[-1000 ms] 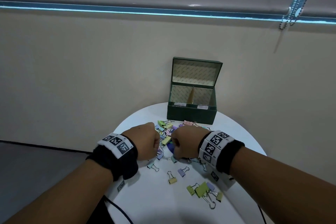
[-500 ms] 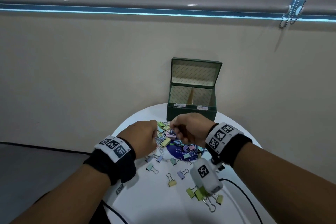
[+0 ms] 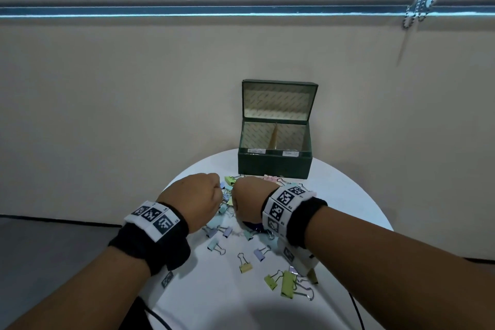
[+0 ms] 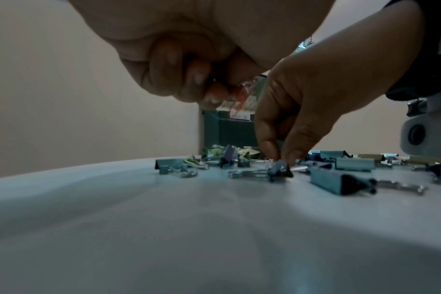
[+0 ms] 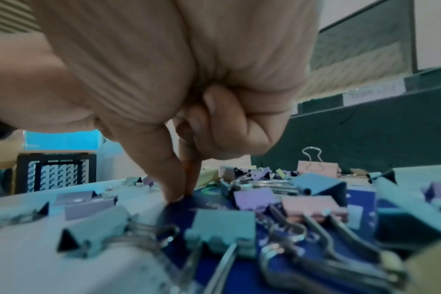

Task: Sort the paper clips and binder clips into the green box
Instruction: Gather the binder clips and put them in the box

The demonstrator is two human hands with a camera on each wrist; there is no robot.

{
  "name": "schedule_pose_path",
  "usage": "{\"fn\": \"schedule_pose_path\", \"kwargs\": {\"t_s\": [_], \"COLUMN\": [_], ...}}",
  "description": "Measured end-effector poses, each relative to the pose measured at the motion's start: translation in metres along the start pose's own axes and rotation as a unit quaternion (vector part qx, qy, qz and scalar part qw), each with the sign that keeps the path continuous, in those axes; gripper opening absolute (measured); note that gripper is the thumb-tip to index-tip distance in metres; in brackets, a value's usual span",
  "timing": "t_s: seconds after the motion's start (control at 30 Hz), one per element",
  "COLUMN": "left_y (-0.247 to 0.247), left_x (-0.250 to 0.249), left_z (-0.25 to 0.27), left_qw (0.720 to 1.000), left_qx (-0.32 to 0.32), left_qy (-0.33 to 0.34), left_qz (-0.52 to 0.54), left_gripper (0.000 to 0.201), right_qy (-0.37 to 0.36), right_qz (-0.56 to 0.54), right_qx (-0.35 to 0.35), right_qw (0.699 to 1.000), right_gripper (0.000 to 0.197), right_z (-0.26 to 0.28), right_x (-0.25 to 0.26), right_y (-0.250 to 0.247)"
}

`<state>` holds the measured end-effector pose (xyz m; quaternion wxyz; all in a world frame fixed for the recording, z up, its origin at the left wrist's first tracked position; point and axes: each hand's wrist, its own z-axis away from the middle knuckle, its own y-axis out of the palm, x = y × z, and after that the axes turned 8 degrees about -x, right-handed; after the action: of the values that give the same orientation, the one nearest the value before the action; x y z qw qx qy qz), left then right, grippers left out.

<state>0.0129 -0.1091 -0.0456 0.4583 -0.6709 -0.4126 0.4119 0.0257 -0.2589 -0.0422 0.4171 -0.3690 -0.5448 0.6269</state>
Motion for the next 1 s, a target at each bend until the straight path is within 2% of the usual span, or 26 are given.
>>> {"fn": "schedule_pose_path", "kwargs": {"t_s": [0.03, 0.23, 0.37, 0.5, 0.57, 0.7, 0.77, 0.83, 0.9, 1.0], "left_y": [0.000, 0.000, 0.001, 0.001, 0.001, 0.000, -0.003, -0.007, -0.014, -0.022], "left_x": [0.000, 0.000, 0.001, 0.000, 0.000, -0.002, -0.004, -0.008, -0.016, -0.037], "left_z": [0.000, 0.001, 0.001, 0.001, 0.002, 0.001, 0.000, -0.005, -0.018, -0.053], "left_qw": [1.000, 1.000, 1.000, 1.000, 1.000, 1.000, 1.000, 1.000, 0.998, 0.991], "left_qx": [0.001, 0.000, 0.007, 0.008, 0.009, 0.009, 0.015, 0.025, 0.028, 0.024], "left_qy": [-0.001, 0.008, 0.008, 0.004, 0.004, 0.003, 0.002, 0.002, -0.004, -0.023], "left_qz": [-0.001, 0.001, 0.017, 0.013, 0.013, 0.019, 0.014, 0.018, 0.052, 0.132], "left_gripper": [0.022, 0.020, 0.020, 0.021, 0.022, 0.024, 0.024, 0.023, 0.023, 0.027], "right_qy": [-0.002, -0.027, 0.036, 0.124, 0.147, 0.140, 0.134, 0.115, 0.092, 0.071], "right_qz": [0.001, -0.037, -0.180, -0.169, -0.158, -0.151, -0.167, -0.207, -0.221, -0.176], "right_qx": [0.003, 0.007, -0.079, -0.177, -0.196, -0.195, -0.237, -0.283, -0.266, -0.159], "right_qw": [1.000, 0.999, 0.980, 0.962, 0.957, 0.959, 0.948, 0.929, 0.934, 0.969], "right_gripper": [0.011, 0.022, 0.014, 0.009, 0.009, 0.045, 0.043, 0.029, 0.020, 0.018], "right_z": [0.000, 0.016, 0.016, 0.004, -0.001, -0.004, 0.002, 0.014, 0.030, 0.052], "right_x": [-0.001, -0.018, -0.062, -0.111, -0.128, -0.147, -0.153, -0.160, -0.163, -0.168], "right_y": [0.000, -0.009, -0.034, -0.052, -0.062, -0.076, -0.075, -0.066, -0.050, -0.025]}}
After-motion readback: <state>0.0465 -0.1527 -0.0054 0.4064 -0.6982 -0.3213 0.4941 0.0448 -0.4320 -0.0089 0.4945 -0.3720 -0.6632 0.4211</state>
